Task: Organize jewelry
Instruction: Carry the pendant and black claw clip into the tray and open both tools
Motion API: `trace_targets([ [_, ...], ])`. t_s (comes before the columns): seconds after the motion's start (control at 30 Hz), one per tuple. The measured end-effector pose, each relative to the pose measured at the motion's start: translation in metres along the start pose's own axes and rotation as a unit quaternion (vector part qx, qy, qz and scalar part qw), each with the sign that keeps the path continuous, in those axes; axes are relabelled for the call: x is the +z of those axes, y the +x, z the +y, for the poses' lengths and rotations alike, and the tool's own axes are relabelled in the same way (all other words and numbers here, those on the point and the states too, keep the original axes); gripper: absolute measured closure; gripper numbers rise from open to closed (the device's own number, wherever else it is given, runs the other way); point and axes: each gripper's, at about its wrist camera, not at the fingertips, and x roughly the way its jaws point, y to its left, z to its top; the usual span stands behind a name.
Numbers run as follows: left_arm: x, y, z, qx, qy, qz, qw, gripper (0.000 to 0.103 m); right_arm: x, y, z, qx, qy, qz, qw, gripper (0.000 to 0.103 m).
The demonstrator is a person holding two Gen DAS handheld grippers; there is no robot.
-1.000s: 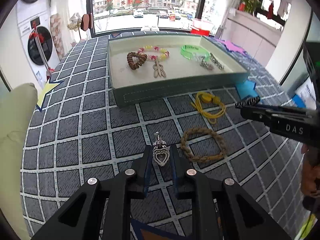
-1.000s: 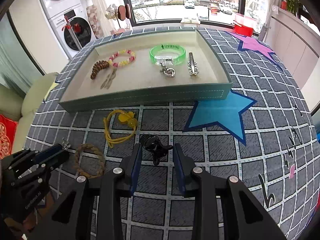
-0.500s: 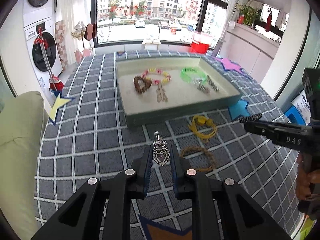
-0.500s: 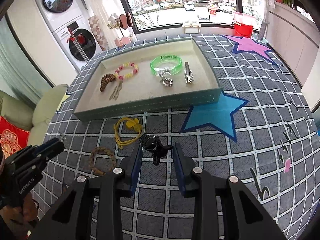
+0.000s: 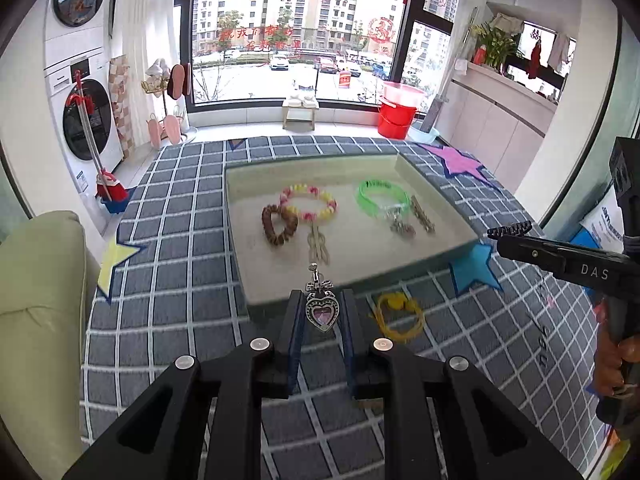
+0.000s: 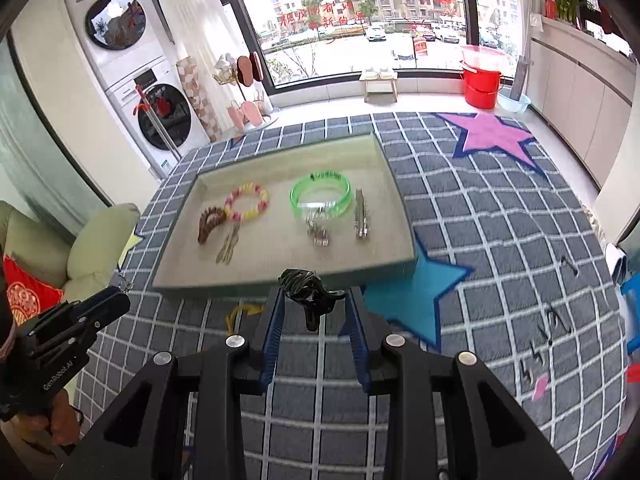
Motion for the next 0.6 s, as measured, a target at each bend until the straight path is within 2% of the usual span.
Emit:
trace_targets([
  [0.27, 0.038, 0.02, -0.002, -0.005, -0.007, -0.011, 0.9999, 0.071, 0.034, 0.019, -0.005, 0.001, 0.0, 0.0, 1.0, 0.069],
  [0.6, 0.07, 0.075, -0.022, -0.001, 0.015, 0.011, 0.9998, 0.071, 0.071, 0.058, -0.009, -0.011, -0.007, 0.009, 1.0, 0.069],
])
